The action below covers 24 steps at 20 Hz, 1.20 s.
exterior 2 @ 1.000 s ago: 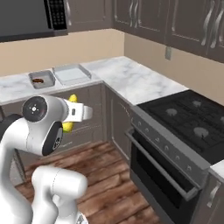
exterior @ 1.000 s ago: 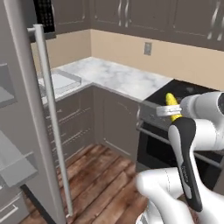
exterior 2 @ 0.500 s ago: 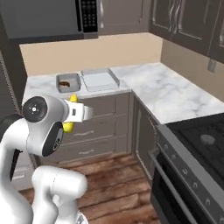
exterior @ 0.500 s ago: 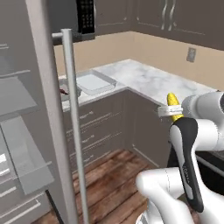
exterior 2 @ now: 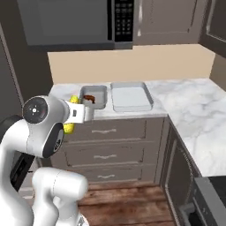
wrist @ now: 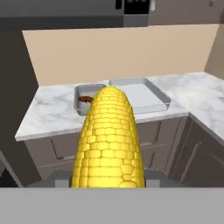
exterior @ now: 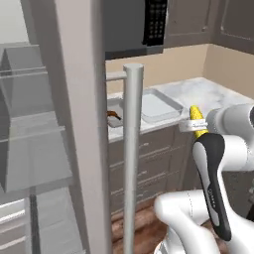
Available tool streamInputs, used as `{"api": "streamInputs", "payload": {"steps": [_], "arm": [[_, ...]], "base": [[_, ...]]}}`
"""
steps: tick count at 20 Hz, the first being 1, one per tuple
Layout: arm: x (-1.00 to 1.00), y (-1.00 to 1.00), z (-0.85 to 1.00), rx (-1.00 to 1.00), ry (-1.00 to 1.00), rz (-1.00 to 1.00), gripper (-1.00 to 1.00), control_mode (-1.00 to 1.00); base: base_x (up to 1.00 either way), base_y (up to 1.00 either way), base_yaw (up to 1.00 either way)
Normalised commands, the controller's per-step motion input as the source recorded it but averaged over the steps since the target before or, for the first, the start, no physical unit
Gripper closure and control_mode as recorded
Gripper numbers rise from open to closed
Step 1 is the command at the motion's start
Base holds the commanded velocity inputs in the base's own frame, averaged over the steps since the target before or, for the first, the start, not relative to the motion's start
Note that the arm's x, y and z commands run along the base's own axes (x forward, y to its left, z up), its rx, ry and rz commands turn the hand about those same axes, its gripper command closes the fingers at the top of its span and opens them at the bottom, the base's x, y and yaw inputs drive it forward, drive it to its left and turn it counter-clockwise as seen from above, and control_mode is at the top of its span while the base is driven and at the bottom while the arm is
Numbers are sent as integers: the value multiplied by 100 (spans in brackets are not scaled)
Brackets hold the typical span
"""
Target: Place one corn and one chicken drumstick in each tupperware on the nearby counter, to pack two identical lunches.
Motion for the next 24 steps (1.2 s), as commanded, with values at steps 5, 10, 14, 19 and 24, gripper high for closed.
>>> {"api": "streamInputs", "payload": {"steps": [5, 10, 14, 19, 24], "arm": [[0, 0, 0, 0, 0, 0, 100, 100], [0, 0, 0, 0, 0, 0, 100, 100], [0, 0, 0, 0, 0, 0, 100, 100], [0, 0, 0, 0, 0, 0, 100, 100], [0, 0, 0, 0, 0, 0, 100, 100]], "base": [[97, -14, 33], [75, -29, 24], [36, -58, 9], [25, -28, 3], [50, 4, 1]]}}
